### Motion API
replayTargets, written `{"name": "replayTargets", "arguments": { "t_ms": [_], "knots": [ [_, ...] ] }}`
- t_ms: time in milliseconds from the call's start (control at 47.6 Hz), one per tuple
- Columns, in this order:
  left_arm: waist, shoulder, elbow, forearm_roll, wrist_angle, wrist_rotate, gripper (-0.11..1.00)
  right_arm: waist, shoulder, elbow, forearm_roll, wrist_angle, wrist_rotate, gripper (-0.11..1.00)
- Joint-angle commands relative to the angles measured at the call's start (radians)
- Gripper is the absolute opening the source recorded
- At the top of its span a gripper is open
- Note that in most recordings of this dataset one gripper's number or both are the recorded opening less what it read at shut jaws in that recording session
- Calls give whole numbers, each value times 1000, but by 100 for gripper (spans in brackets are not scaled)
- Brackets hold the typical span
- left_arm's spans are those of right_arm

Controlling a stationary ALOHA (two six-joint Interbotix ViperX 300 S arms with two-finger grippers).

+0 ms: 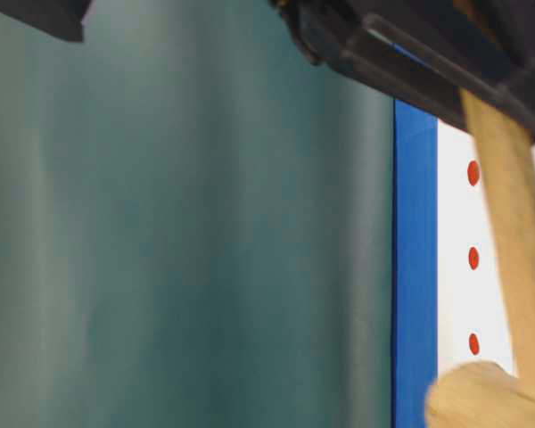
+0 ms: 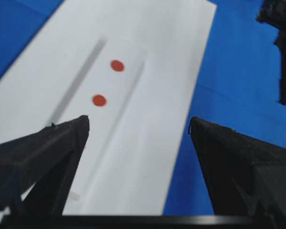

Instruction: Hit the mark with a hammer.

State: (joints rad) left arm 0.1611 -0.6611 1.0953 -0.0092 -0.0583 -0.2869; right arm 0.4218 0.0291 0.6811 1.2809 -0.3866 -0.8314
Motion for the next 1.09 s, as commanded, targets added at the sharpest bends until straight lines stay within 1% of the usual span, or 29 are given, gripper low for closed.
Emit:
{"name": "replayTargets", "arguments": {
  "t_ms": [0, 231, 399, 799, 1072],
  "knots": [
    [11, -5, -11, 3, -9, 18, 83, 11, 5, -48, 5, -18, 3, 8],
    [23, -14, -6, 3, -9, 23, 83, 12, 31, -60, 9, -51, 3, 9],
    [23, -29, 3, 3, -9, 23, 82, 12, 75, -72, 9, -54, 3, 8],
    [28, -38, 12, 3, -9, 23, 82, 2, 218, -137, 8, -21, 3, 9],
    [34, -38, 15, 3, -9, 23, 82, -2, 244, -133, 6, 9, 3, 9]
  ]
}}
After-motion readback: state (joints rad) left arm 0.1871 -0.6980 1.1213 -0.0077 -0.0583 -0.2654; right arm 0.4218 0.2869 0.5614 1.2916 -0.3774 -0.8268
